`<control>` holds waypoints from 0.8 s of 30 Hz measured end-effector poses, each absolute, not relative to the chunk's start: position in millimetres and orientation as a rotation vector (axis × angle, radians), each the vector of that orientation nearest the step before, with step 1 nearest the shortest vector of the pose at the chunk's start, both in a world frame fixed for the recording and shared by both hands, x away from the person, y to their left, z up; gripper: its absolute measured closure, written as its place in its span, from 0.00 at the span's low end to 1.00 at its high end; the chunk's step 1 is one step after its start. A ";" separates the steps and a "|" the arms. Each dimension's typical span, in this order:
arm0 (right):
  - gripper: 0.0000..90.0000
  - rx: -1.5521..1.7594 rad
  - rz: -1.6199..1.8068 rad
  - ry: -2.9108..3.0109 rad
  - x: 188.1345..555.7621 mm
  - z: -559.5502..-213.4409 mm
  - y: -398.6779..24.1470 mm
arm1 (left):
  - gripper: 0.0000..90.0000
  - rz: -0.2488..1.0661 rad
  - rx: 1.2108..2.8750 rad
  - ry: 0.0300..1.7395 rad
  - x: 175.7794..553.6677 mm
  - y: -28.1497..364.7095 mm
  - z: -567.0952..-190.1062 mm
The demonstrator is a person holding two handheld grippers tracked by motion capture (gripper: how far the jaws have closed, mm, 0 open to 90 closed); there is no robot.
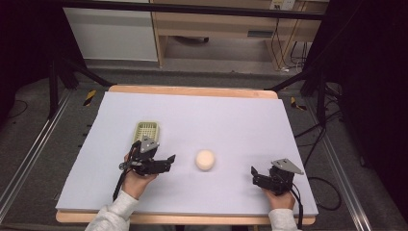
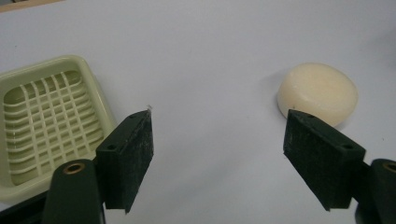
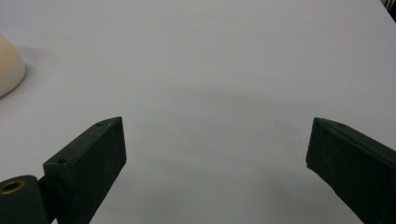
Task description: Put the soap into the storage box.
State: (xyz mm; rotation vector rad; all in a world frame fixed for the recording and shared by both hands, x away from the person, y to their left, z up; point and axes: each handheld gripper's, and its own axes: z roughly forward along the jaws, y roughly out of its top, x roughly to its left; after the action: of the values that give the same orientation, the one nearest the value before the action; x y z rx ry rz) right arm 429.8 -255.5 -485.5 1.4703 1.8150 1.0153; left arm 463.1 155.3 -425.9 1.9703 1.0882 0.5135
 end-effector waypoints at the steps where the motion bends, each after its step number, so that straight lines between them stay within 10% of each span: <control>1: 0.06 1.467 1.014 1.815 429.9 -485.6 -255.7 | 0.26 0.511 1.970 1.088 463.6 154.5 -425.9; 24: 0.06 1.466 1.009 1.821 430.5 -485.9 -255.5 | 0.25 0.481 1.993 1.055 470.9 123.6 -424.5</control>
State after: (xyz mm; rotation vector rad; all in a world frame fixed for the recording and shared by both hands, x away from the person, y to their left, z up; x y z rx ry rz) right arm 430.5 -255.5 -485.9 1.4655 1.8214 1.0093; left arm 470.9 123.6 -424.5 1.9927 1.0546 0.4808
